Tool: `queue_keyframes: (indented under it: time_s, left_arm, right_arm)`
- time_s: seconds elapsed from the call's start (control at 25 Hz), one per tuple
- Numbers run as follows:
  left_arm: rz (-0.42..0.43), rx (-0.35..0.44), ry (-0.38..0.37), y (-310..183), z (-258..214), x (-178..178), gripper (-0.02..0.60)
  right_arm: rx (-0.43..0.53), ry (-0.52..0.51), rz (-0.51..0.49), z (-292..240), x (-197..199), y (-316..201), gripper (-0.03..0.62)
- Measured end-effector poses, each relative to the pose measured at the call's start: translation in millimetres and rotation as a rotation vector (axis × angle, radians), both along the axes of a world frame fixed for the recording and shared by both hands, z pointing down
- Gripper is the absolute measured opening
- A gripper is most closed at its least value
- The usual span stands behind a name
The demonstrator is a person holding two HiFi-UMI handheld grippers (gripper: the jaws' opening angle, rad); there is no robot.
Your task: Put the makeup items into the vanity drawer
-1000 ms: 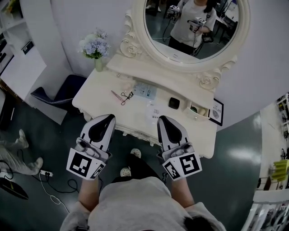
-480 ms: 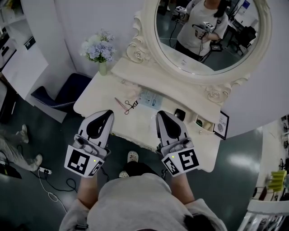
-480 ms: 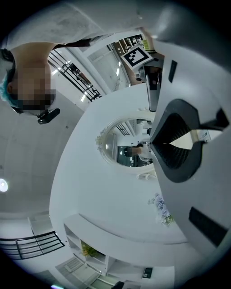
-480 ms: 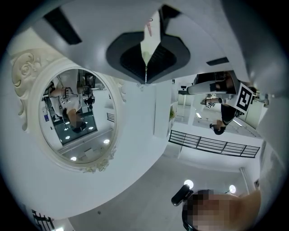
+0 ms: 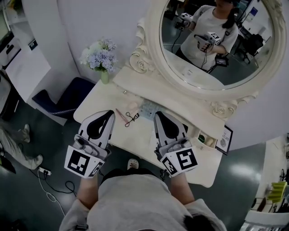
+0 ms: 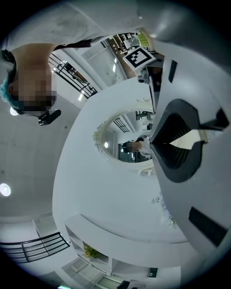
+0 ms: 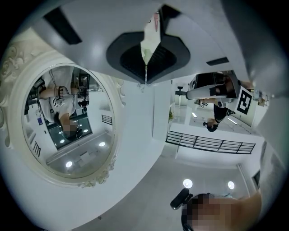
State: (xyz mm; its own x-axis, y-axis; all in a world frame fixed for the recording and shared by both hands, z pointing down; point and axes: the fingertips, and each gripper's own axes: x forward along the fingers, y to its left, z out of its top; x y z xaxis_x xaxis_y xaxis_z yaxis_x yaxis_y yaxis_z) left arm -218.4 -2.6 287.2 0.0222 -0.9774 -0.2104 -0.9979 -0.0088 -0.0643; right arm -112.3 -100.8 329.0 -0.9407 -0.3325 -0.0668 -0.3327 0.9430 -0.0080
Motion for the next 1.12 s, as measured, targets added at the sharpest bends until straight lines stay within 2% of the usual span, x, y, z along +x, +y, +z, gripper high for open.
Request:
queue_keyframes:
  time_s: [0.36, 0.76, 0.96, 1.12]
  left_arm:
    - [0.002, -0.033, 0.022, -18.5, 11.5, -16.8, 0.014]
    - [0.083, -0.070, 0.049, -41.6, 19.6, -55.4, 0.014]
    - [0.134, -0.088, 0.053, -52.5, 23.0, -75.4, 0.014]
    - [0.177, -0.103, 0.062, -62.5, 26.3, -88.8, 0.014]
  right_arm:
    - [-0.064, 0.055, 0.000, 26.4, -19.1, -20.5, 0.024]
    - [-0.148, 0.219, 0.078, 84.0, -63.6, -37.9, 0.025]
    - [-0.250, 0.326, 0.146, 128.7, -79.4, -49.4, 0.025]
    - [-0.400, 0.376, 0.179, 164.0, -84.4, -54.9, 0.025]
